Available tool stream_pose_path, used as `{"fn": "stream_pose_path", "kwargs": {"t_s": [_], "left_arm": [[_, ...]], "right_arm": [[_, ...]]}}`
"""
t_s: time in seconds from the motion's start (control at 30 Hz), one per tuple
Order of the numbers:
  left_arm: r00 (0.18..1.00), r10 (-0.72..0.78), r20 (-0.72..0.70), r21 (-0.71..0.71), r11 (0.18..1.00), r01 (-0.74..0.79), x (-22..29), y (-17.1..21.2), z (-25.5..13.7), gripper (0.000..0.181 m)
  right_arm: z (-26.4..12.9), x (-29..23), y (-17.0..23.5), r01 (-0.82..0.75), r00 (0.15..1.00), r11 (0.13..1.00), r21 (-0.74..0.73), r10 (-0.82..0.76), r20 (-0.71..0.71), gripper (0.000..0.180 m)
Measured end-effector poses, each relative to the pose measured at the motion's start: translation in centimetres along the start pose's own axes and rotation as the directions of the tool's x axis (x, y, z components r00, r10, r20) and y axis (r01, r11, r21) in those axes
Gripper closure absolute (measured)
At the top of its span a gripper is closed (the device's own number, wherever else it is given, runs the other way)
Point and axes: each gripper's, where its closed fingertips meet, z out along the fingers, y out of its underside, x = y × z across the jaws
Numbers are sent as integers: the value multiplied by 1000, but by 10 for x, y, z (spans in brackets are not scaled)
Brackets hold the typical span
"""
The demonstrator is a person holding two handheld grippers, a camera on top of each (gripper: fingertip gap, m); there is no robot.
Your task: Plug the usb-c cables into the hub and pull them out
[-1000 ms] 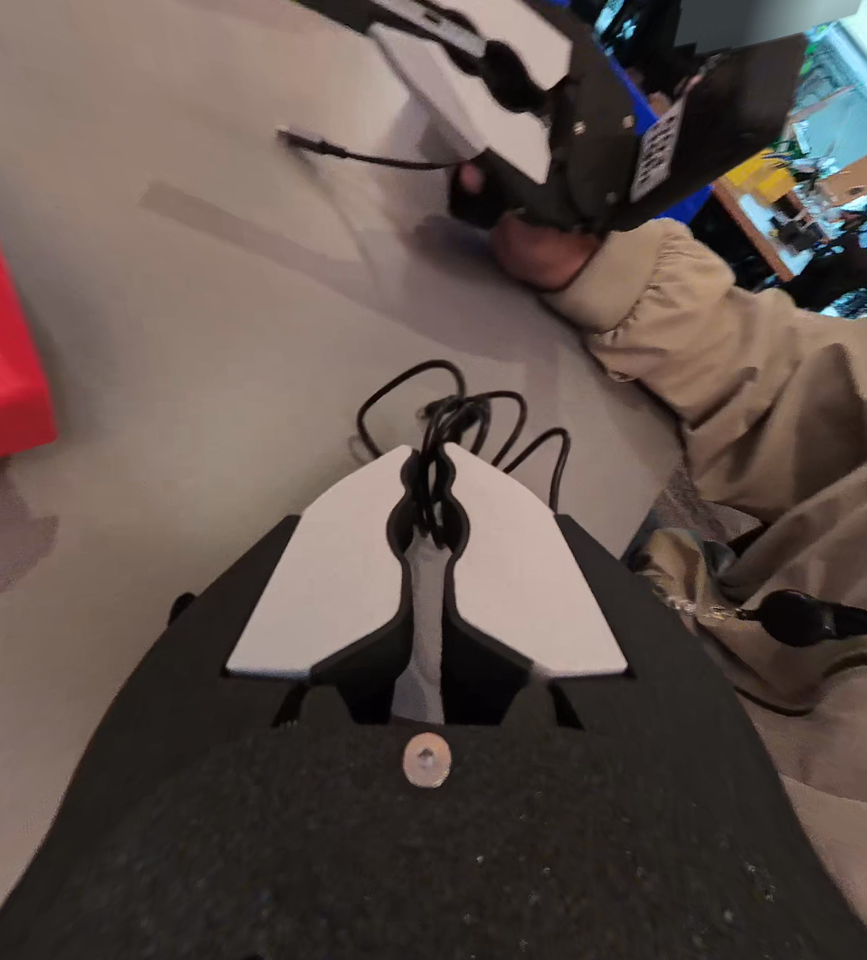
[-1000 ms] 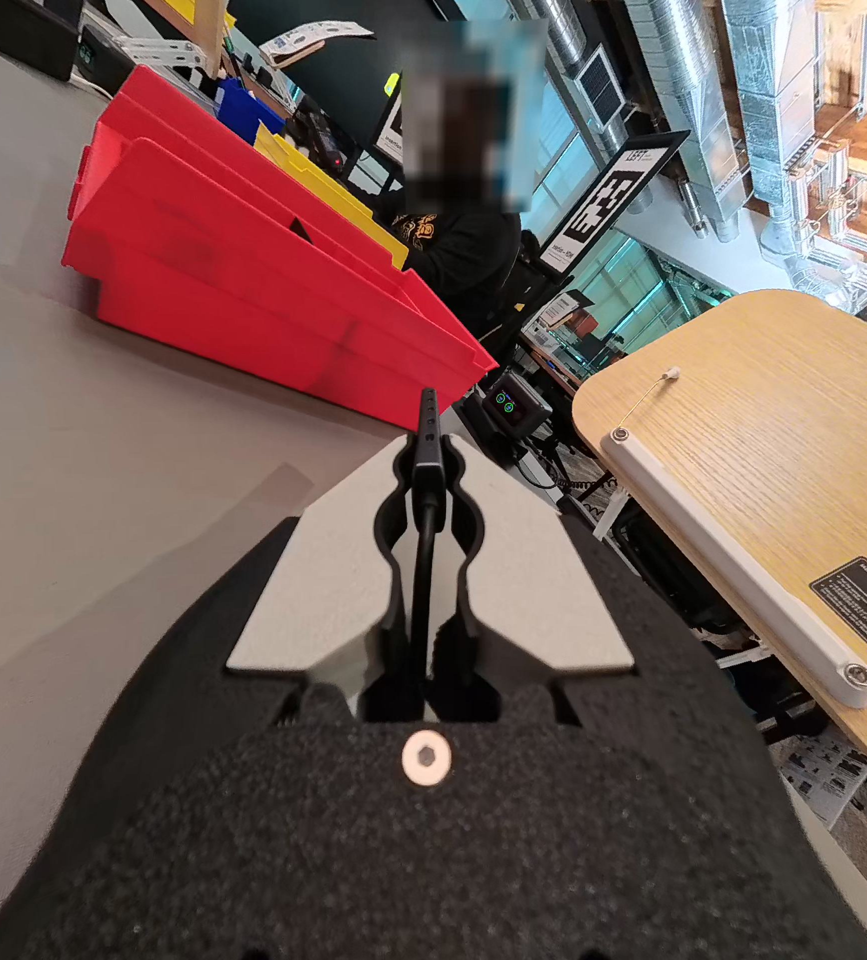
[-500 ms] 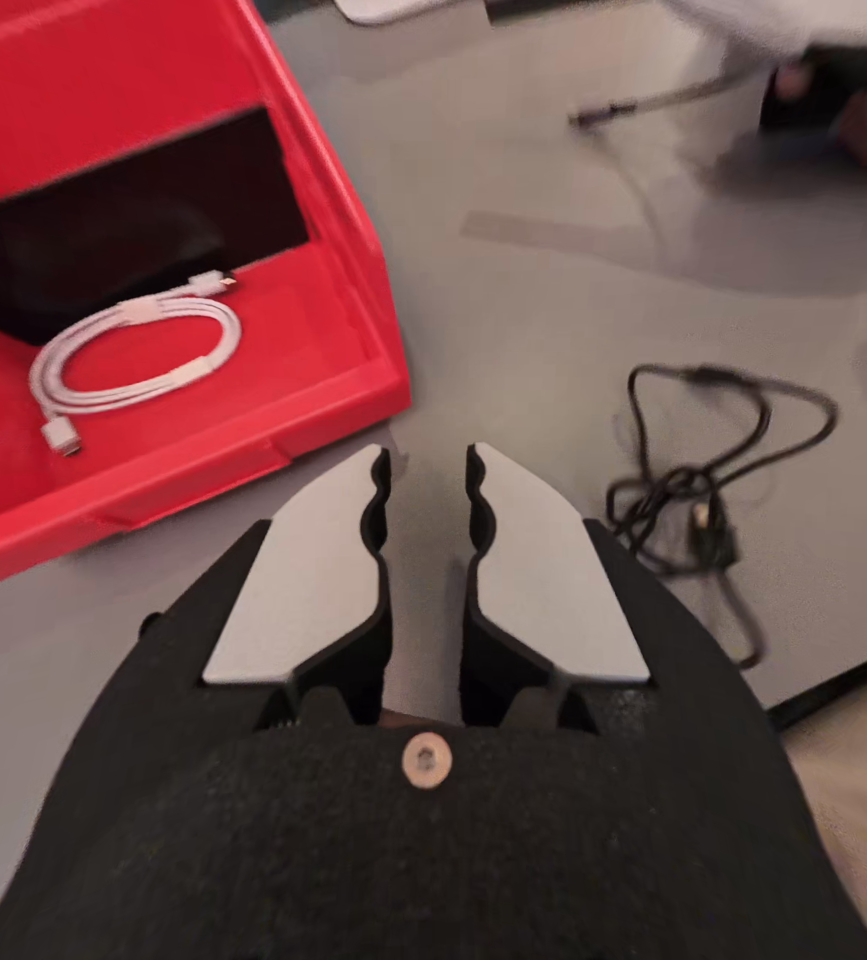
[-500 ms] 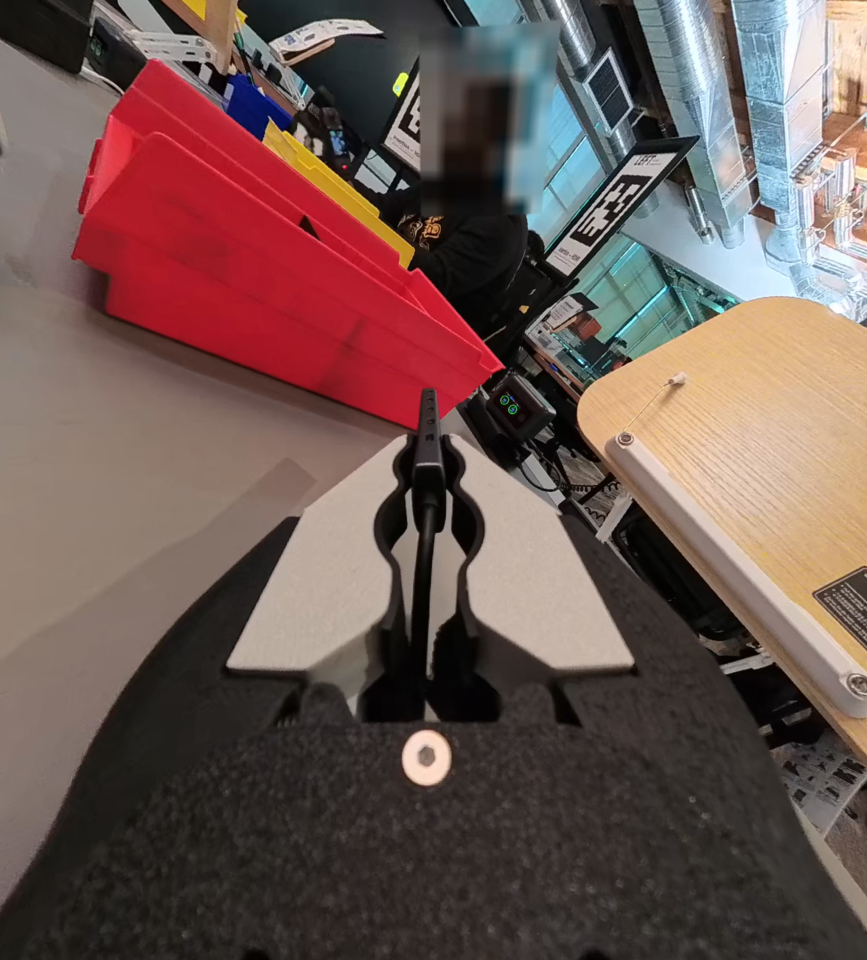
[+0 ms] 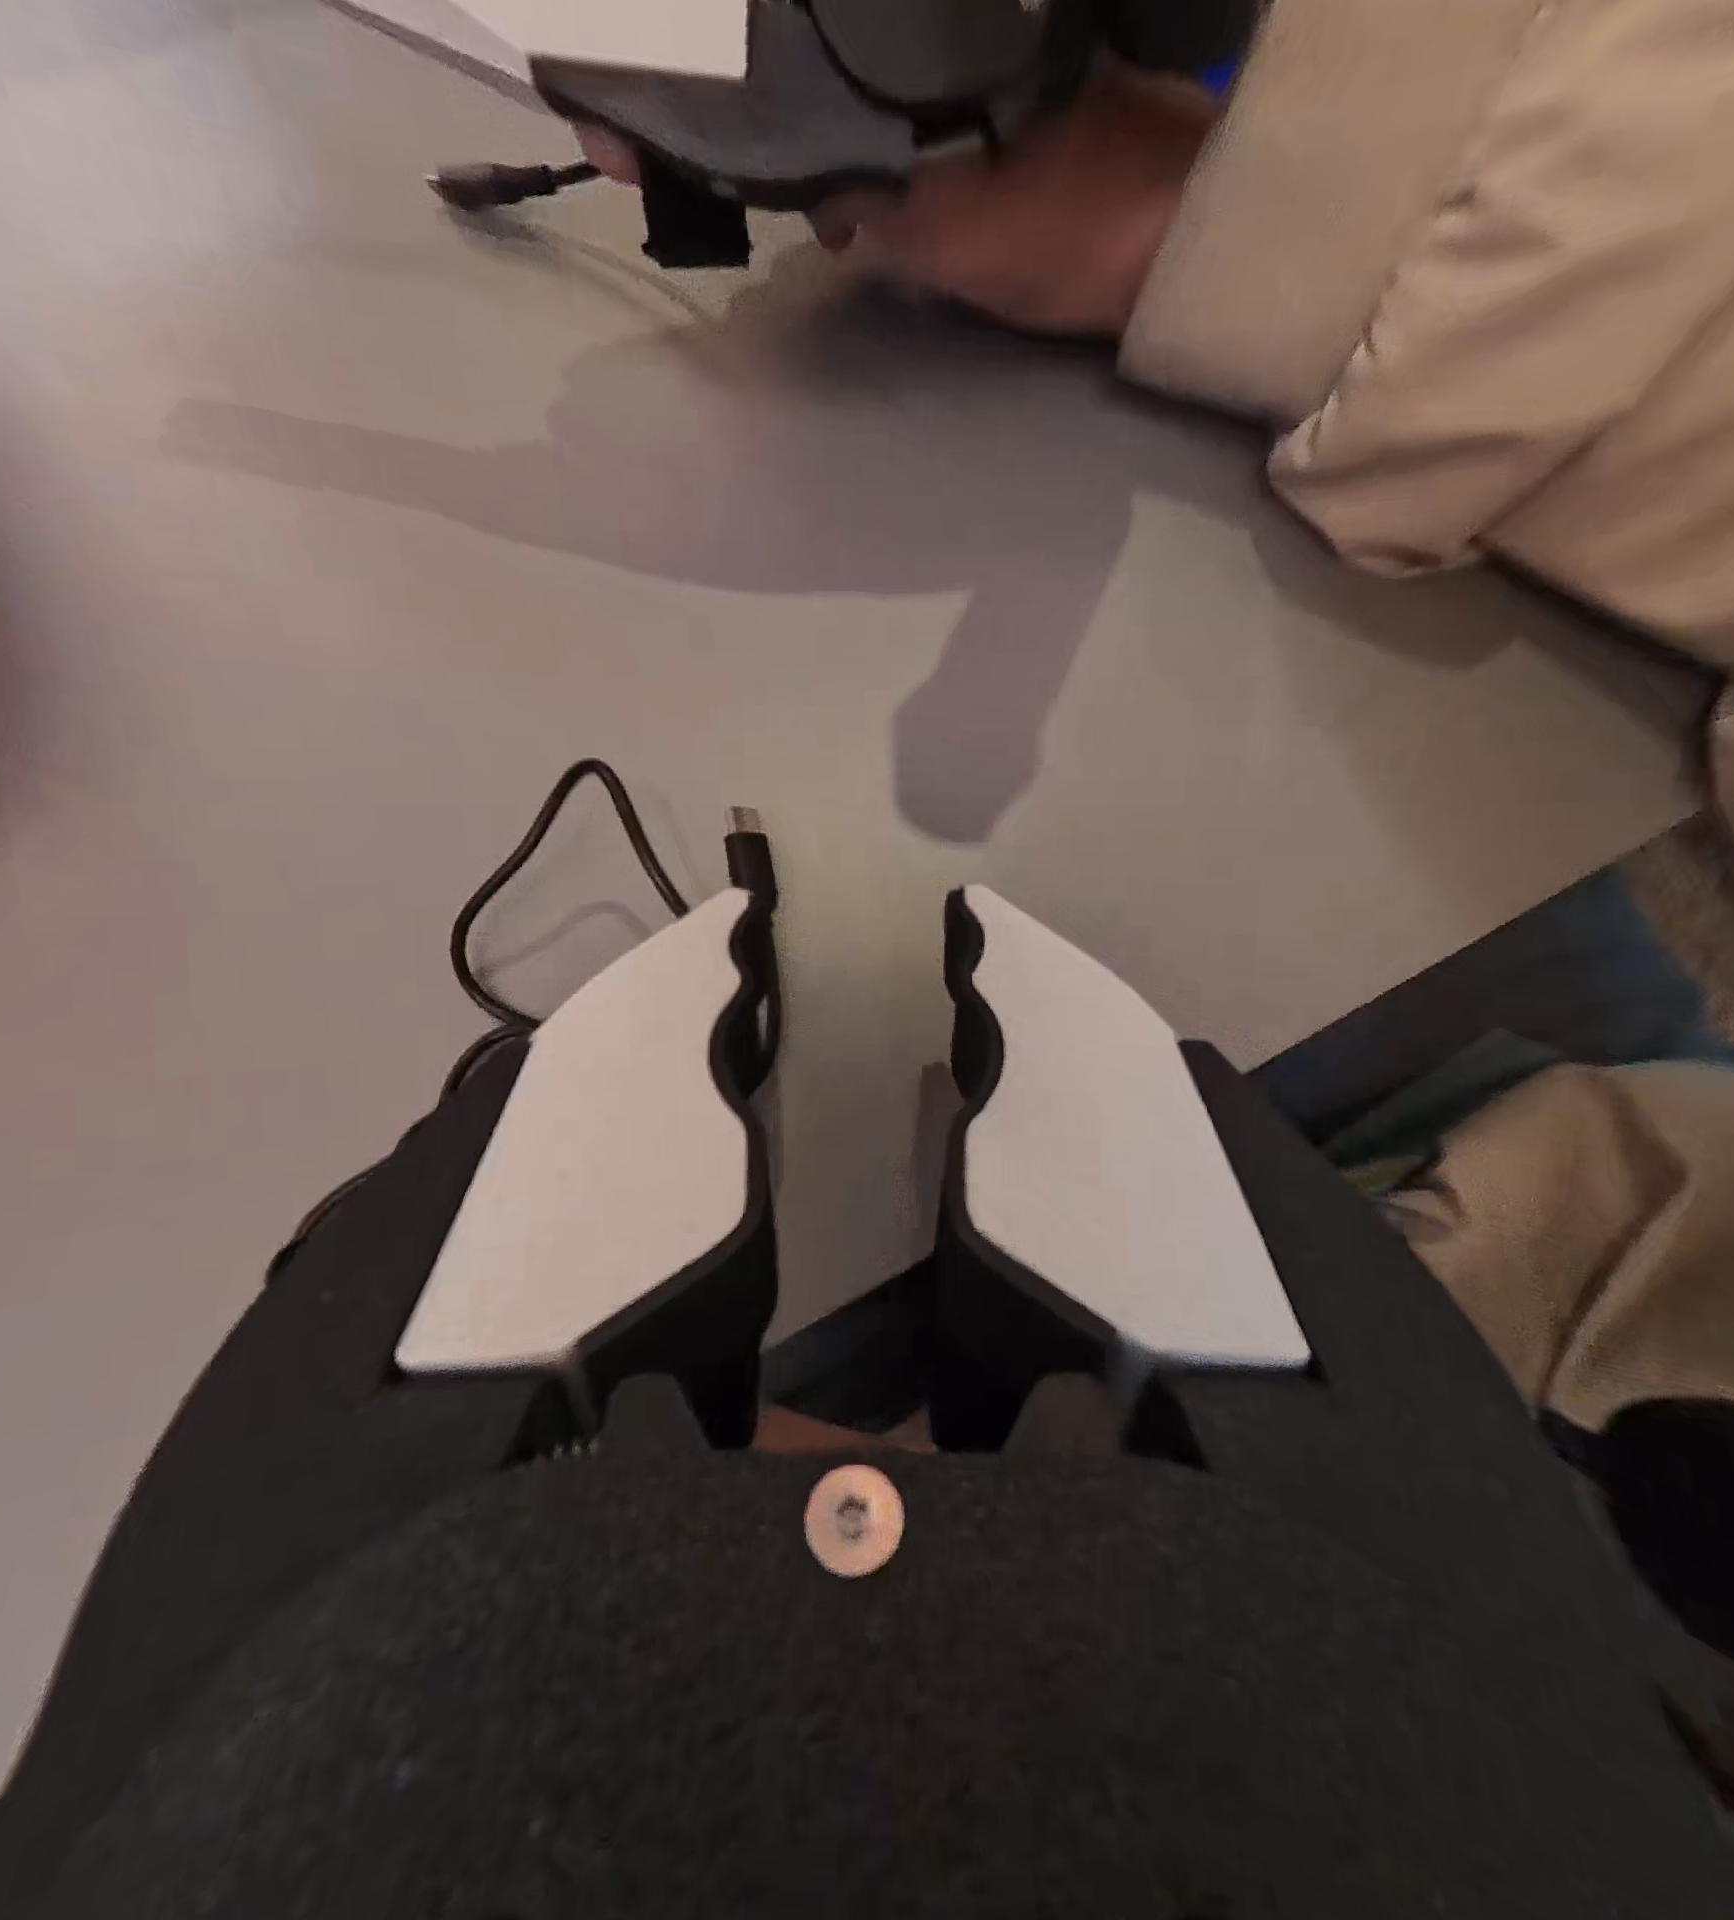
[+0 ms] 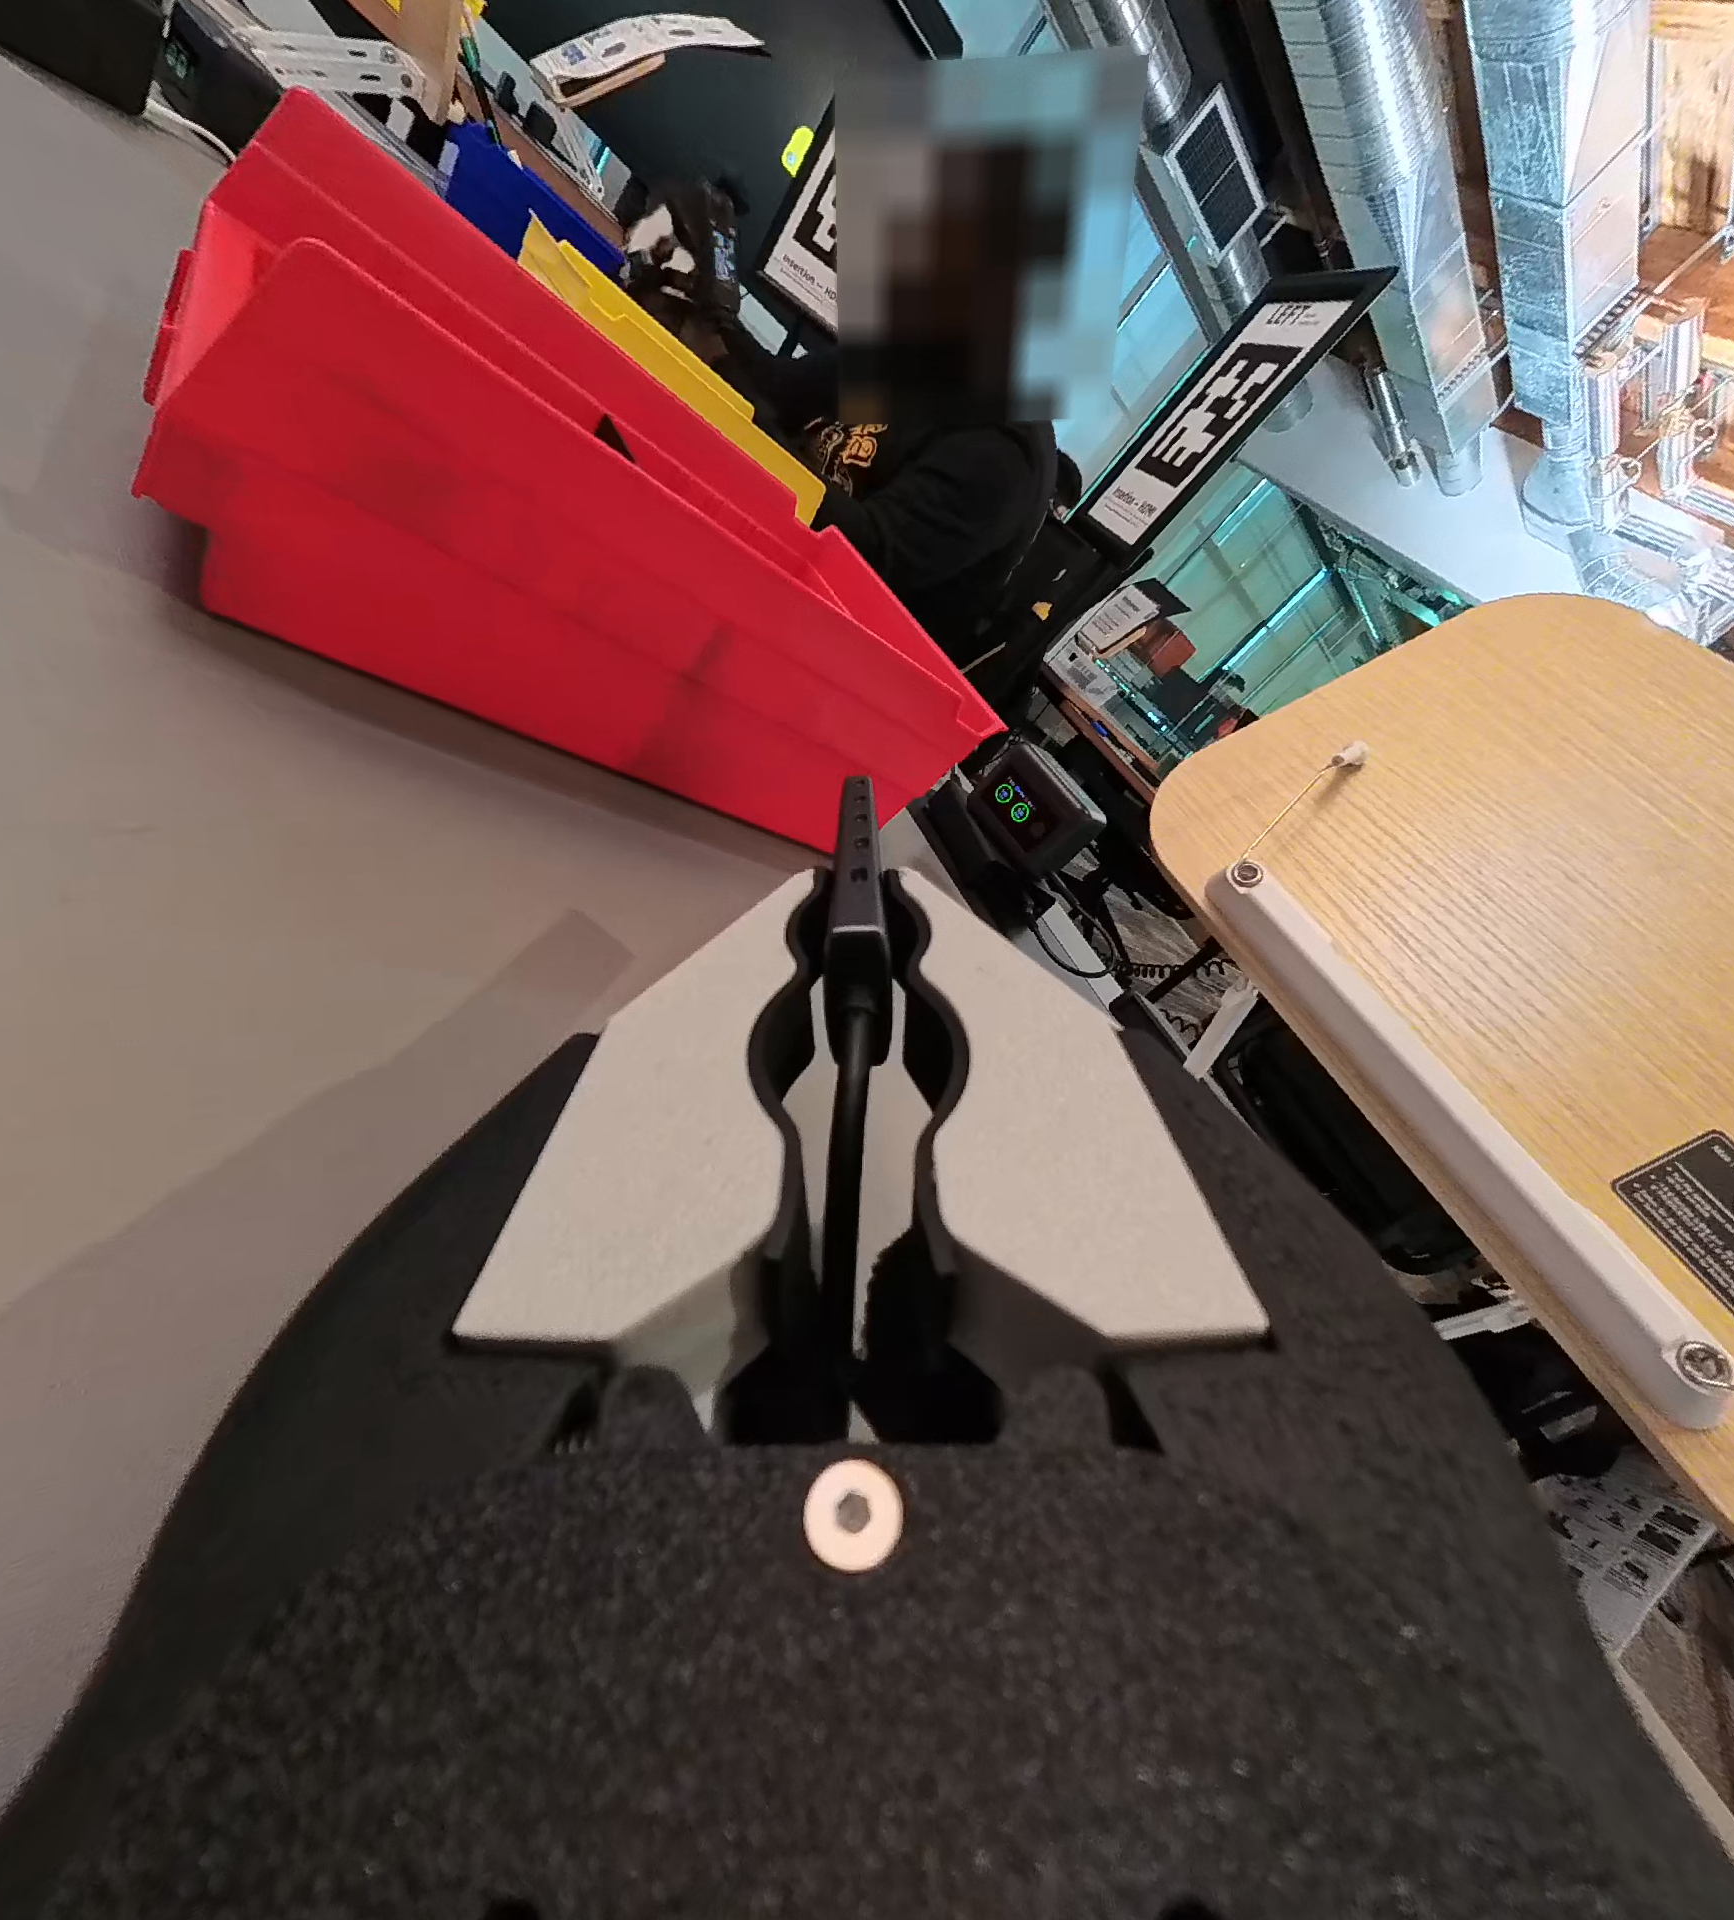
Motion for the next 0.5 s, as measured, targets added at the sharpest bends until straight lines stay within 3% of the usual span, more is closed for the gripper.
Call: {"fn": "stream_pose_path", "kwargs": {"t_s": [0.23,0.37,0.5], "left_arm": [[998,54,27,-137,989,-50,-23,29,28,163],[999,20,49,-133,991,-13,-34,32,32,177],[998,12,55,-129,992,-5,-38,33,31,178]], "right_arm": [[0,-2,0,6,1000,1000,2,-6,7,170],[0,-3,0,8,1000,1000,3,-8,8,170],[0,-3,0,7,1000,1000,4,-7,10,170]]}}
